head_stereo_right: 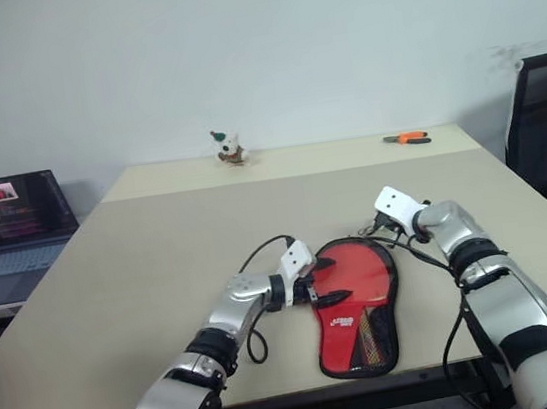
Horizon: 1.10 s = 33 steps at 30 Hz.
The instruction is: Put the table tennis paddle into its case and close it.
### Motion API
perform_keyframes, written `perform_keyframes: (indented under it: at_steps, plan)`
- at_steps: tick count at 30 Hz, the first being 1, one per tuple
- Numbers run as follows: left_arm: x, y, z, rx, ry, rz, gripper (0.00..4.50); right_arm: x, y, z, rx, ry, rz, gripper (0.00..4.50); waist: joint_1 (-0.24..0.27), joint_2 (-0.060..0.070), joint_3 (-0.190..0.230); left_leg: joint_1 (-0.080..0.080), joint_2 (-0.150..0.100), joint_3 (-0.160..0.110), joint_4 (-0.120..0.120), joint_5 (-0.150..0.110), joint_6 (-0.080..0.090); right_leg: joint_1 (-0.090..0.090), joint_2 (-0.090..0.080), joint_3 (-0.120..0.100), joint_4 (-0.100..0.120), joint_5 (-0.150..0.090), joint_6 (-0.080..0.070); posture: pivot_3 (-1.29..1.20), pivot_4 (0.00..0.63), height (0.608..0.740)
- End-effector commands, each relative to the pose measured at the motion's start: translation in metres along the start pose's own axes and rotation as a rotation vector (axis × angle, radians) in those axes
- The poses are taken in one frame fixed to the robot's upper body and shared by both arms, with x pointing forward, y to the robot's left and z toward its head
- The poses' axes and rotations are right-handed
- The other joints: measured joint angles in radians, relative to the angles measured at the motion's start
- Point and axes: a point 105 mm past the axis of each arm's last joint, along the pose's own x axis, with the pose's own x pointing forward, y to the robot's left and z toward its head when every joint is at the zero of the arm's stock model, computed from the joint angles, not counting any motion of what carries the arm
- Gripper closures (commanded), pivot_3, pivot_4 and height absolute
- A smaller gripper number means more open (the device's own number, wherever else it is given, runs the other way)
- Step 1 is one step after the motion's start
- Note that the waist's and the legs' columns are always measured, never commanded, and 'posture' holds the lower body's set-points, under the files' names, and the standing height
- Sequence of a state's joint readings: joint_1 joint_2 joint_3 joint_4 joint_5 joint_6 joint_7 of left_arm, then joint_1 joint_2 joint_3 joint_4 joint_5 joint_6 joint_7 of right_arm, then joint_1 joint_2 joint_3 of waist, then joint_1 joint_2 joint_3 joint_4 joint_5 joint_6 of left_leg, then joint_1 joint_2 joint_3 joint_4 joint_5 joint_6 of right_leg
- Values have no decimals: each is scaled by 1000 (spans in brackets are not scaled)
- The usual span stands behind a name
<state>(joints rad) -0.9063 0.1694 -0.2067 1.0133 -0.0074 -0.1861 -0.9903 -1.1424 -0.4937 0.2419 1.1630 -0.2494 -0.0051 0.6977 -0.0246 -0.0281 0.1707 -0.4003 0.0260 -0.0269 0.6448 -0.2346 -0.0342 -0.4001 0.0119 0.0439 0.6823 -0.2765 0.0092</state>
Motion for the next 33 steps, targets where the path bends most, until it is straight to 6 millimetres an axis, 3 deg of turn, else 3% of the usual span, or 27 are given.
perform_keyframes:
  at_steps: [1,6,12,14,18,27,33]
  plan:
    - [1,-6,-30,-69,106,15,0,-32,-22,-15,-29,16,22,4487,4,0,0,0,-1,0,0,0,0,1,0,0,0,0,0,0,150,740]
    - [7,-7,-25,-61,104,14,0,-64,-8,-28,-11,33,148,4487,3,1,-1,1,-3,0,0,0,0,2,0,0,-1,0,1,0,150,740]
    - [15,-6,-18,-45,103,20,0,-108,47,-16,13,5,390,4487,4,5,-3,2,-5,-2,0,0,0,4,0,-1,-2,-2,5,0,150,740]
    - [17,-5,-16,-37,104,27,0,-125,75,-11,11,-2,497,4487,9,6,-3,3,-6,-3,1,0,0,6,0,-1,-2,-3,6,0,150,740]
    - [19,-3,-14,-29,110,43,0,-150,114,-13,10,14,635,4487,16,5,-3,4,-7,-6,1,0,0,9,-1,-3,-4,-4,8,0,150,740]
    - [24,-4,-13,-12,122,50,0,-179,160,-23,39,57,786,4487,20,4,-3,6,-11,-6,1,0,0,11,-4,-3,-4,-6,11,0,150,740]
    - [27,-3,-12,-7,124,61,0,-198,193,-6,127,-4,917,4487,21,3,-3,6,-12,-6,0,0,0,11,-6,-3,-4,-7,13,0,150,740]
